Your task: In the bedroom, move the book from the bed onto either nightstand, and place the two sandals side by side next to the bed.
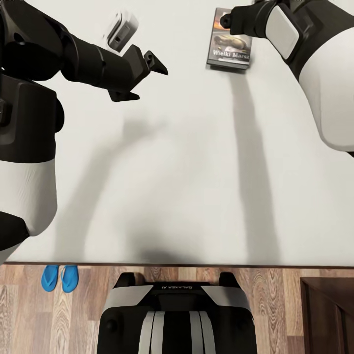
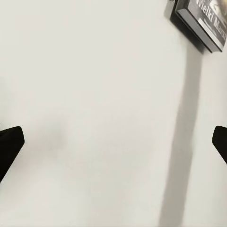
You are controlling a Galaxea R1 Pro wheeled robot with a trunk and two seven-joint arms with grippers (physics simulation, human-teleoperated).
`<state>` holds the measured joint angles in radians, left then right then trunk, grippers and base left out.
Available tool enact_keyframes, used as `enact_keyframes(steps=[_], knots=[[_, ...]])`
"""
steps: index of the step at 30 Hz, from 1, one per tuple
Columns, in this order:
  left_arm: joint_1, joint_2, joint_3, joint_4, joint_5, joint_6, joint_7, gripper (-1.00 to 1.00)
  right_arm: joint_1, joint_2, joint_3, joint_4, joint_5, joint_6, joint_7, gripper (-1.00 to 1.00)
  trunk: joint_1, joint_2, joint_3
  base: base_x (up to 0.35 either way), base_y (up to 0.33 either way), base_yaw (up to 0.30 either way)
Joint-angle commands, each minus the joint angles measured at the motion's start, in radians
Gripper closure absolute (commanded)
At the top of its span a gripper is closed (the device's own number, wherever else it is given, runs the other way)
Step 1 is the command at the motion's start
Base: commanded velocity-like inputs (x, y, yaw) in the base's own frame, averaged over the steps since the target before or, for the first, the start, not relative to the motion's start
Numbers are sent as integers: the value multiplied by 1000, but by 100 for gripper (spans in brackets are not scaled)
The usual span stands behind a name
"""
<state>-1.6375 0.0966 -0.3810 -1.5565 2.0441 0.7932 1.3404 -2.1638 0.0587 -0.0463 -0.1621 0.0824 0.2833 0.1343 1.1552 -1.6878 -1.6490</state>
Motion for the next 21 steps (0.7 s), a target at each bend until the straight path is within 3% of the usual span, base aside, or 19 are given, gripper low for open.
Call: enact_keyframes(steps=[1,12,21], knots=[[-1,1,0,0,5,8,8,-100,0,0,-5,-2,9,6,4,-100,0,0,0,37,29,0],[0,-1,-1,0,5,8,7,-100,5,-1,-4,-2,10,5,5,-100,0,0,0,21,12,0],[1,-2,-3,0,5,8,8,-100,9,-2,-3,-2,11,4,5,-100,0,0,0,170,2,0]])
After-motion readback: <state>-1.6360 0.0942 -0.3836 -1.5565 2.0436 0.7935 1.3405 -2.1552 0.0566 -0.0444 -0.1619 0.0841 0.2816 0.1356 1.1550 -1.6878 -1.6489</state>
